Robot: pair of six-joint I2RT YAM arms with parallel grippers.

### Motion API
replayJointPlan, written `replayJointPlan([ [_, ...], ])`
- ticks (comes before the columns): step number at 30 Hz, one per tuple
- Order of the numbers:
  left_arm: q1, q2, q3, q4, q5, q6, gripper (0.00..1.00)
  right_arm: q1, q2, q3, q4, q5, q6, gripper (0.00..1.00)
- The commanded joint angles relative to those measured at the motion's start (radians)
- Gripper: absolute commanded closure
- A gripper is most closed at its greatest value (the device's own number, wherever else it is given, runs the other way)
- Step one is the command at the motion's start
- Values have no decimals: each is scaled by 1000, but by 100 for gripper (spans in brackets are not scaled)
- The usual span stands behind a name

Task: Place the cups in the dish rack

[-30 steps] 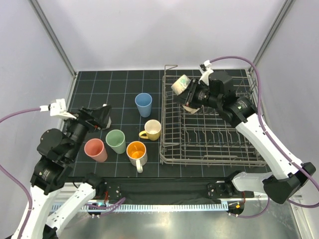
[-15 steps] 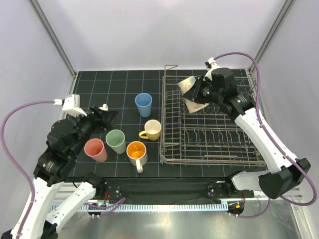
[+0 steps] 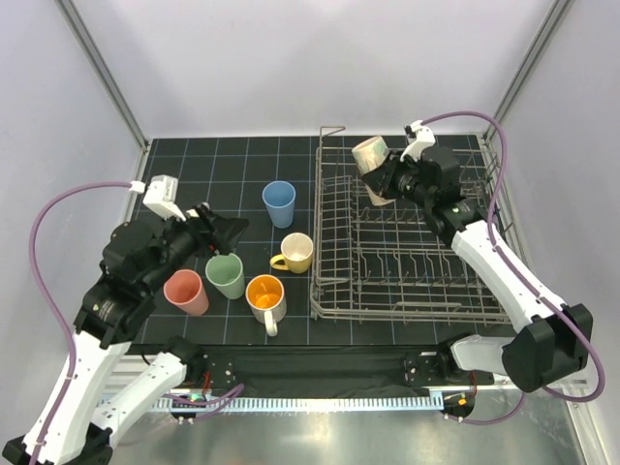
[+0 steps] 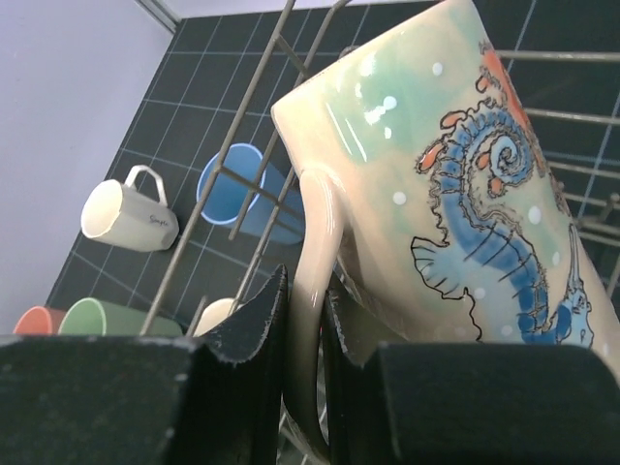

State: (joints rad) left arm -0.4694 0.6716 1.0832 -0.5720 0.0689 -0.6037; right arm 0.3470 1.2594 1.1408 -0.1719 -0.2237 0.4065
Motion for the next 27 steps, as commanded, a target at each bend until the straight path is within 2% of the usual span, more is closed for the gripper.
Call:
replayJointPlan([
  [1, -2, -41, -8, 47, 39, -11, 26, 3, -12, -42, 464, -17, -74, 96],
  [2, -2, -47, -9, 40, 42, -16, 26, 0, -3, -55, 542, -22, -77, 96],
  [6, -2, -72, -6, 11, 45, -11, 26, -6, 54, -47, 635, -51, -67, 96],
  [12, -2, -87, 0, -20, 37, 1, 26, -42, 103, -53, 726, -60, -25, 96],
  [17, -2, -81, 3, -28, 25, 5, 26, -117, 147, -91, 857, -146, 24, 96],
  [27, -2, -86, 4, -54, 40, 15, 27, -183, 189, -191, 992, -220, 49, 96],
])
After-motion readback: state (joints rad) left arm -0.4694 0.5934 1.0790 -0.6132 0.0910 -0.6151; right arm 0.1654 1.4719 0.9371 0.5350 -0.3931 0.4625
